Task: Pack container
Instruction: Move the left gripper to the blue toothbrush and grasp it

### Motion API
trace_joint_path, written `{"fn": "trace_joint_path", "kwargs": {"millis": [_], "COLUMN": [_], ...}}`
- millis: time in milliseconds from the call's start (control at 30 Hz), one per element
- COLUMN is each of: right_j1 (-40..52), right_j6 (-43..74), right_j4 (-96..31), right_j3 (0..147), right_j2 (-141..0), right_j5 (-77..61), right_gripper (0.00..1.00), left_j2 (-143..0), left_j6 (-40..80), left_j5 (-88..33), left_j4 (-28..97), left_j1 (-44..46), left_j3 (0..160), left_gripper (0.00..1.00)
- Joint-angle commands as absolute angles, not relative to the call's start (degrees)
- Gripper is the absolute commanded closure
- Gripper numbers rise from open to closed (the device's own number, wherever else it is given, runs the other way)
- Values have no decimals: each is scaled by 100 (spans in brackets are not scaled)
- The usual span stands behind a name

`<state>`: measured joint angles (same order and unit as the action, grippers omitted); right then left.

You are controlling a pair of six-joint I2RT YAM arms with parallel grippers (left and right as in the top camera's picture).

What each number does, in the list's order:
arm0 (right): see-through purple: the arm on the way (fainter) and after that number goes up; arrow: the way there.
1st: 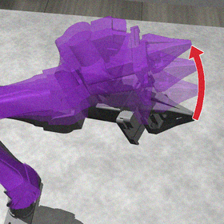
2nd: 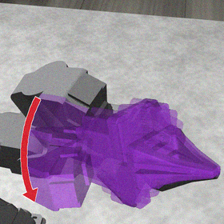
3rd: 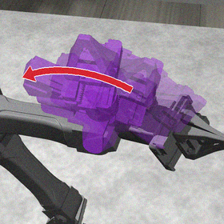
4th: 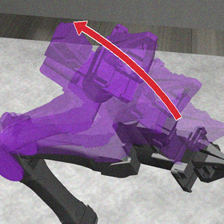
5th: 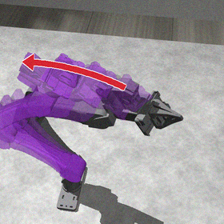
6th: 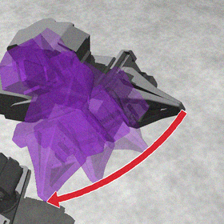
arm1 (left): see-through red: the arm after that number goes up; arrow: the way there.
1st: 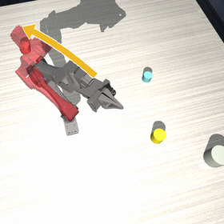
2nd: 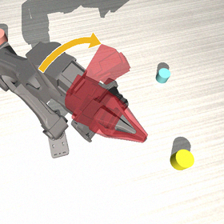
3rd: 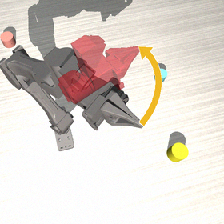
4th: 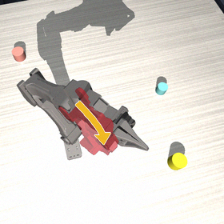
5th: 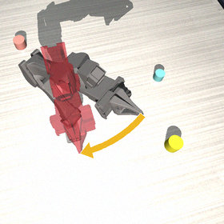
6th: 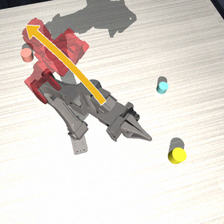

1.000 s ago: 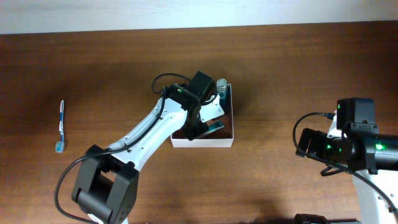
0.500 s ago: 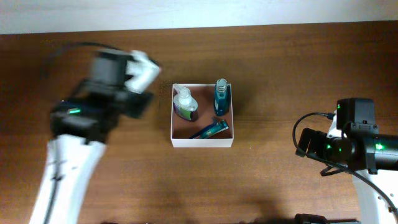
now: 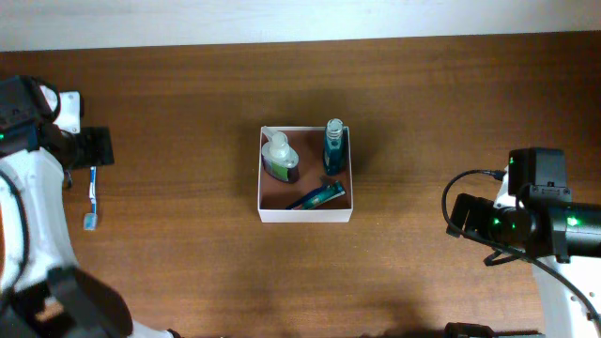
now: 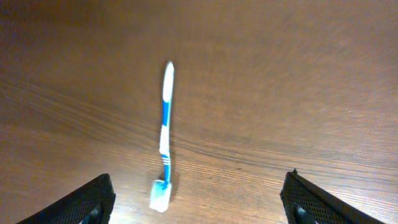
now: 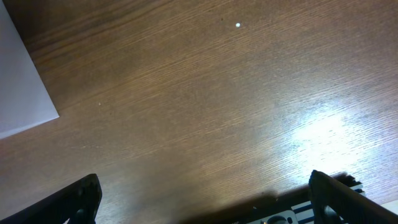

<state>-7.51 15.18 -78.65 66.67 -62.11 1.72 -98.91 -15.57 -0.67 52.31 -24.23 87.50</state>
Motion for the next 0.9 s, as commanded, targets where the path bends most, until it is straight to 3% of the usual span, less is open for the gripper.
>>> {"fn": "trace_joint_path", "kwargs": {"millis": [0,367,733,867], "right_j1": [-714,-714,-714,-714], "right_j6": [1525,1522,1525,1525], "right_j4": [-7865,-7863,-7865,-7863], "right_j3": [6652,6652,6652,6652], "right_j2": [-6215,-6215,-6215,-6215], "right_j5": [266,270,311,311], "right_gripper": [1,1,1,1], "left_j2": [-10720,-12147,-12599,-12599], "left_j6": [-1457,-1455,-1302,-1256], "left_j5": [-631,-982,-1094,-958], "left_j4": [5181,5089,5024,4991], "left_j1": [-2753,-3503,-3594,-3583], "left_j3": [8667,8667,8667,8670], "left_gripper": [13,13,13,19]}}
